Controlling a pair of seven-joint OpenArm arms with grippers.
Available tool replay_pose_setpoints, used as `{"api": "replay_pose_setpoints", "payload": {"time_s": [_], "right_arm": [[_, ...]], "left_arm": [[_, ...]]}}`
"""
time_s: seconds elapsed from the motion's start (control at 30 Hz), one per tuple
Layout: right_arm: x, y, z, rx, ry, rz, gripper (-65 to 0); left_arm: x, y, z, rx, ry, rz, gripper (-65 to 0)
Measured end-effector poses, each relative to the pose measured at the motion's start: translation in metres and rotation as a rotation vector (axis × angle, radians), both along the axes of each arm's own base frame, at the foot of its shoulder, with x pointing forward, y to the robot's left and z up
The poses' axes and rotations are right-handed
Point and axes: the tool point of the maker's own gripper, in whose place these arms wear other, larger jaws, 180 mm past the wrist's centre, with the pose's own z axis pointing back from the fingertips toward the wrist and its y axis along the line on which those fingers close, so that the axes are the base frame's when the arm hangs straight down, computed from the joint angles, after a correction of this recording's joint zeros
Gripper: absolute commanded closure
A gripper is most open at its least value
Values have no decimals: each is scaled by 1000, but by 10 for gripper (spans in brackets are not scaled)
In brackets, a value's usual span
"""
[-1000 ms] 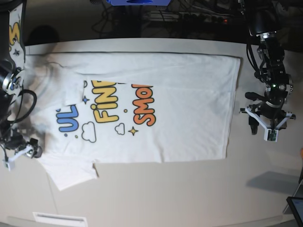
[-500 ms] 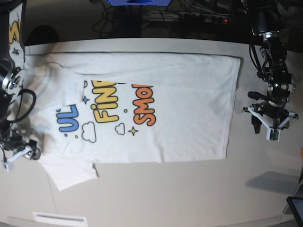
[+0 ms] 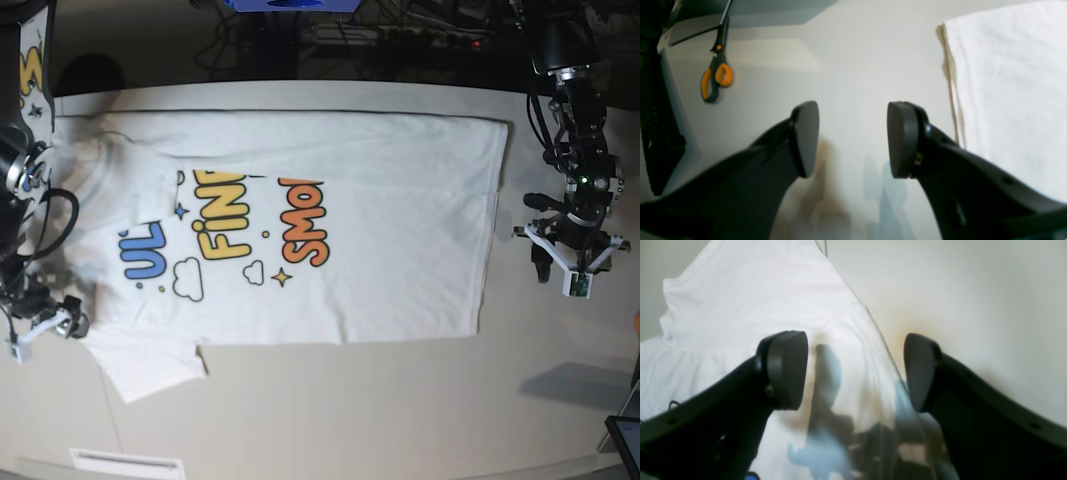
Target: Fold the T-shirt properly
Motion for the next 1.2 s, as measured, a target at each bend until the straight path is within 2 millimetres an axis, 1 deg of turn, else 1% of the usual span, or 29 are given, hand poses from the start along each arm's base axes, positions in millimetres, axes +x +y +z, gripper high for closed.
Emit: {"api": "replay_pose_setpoints", "payload": {"time_s": [0.07,0.1,0.27,0.4,0.53,0.7,0.8,0.93,1.07,1.2], "right_arm": [[-2,9,-7,22,17,9,-435],[0,13,-7,33,8,9,-435],[-1,14,-8,39,15,10,-435],[-1,14,-8,35,16,11,-431],[-4,7,-7,23,22,8,-431],[-11,-22,-1,-17,30,-26,-432],[-11,-30,4,-31,22,-36,-434],[-11,-30,3,-31,23,-35,-435],[-10,-25,1,-23,24,-30,-435],[-11,-22,-1,-17,29,-27,-435]], "left_arm": [[0,0,0,0,0,0,-311],[0,0,0,0,0,0,-311],[0,0,0,0,0,0,-311],[0,4,3,15,0,-1,-311],[0,6,4,20,0,-2,-311],[0,6,5,22,0,-2,-311],[0,6,5,22,0,-2,-311],[0,6,5,21,0,-2,-311],[-1,5,3,19,4,-2,-311],[-8,5,-1,30,23,-6,-311]]}}
